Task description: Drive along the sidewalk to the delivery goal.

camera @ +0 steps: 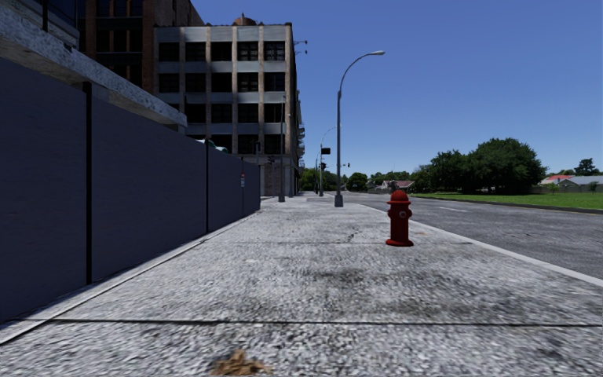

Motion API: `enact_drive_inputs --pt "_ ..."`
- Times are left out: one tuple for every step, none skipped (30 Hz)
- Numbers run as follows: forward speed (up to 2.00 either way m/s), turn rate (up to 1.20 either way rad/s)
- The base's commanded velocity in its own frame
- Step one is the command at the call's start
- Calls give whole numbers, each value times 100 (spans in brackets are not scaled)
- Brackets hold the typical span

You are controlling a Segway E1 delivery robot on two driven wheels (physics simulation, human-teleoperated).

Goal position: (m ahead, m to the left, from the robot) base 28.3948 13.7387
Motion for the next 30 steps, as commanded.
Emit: enact_drive_inputs --pt "200 0" --pt "200 0" --pt "200 0" --pt "200 0" --pt "200 0" --pt "200 0" --pt "200 0" --pt "200 0" --pt "200 0" --pt "200 0" --pt "200 0" --pt "200 0" --pt "200 0" --pt "200 0" --pt "200 0" --pt "200 0" --pt "200 0" --pt "200 0" --pt "200 0" --pt "200 0" --pt "200 0" --pt "200 0" --pt "200 0" --pt "200 0" --pt "200 0" --pt "200 0" --pt "200 0" --pt "200 0" --pt "200 0" --pt "200 0"
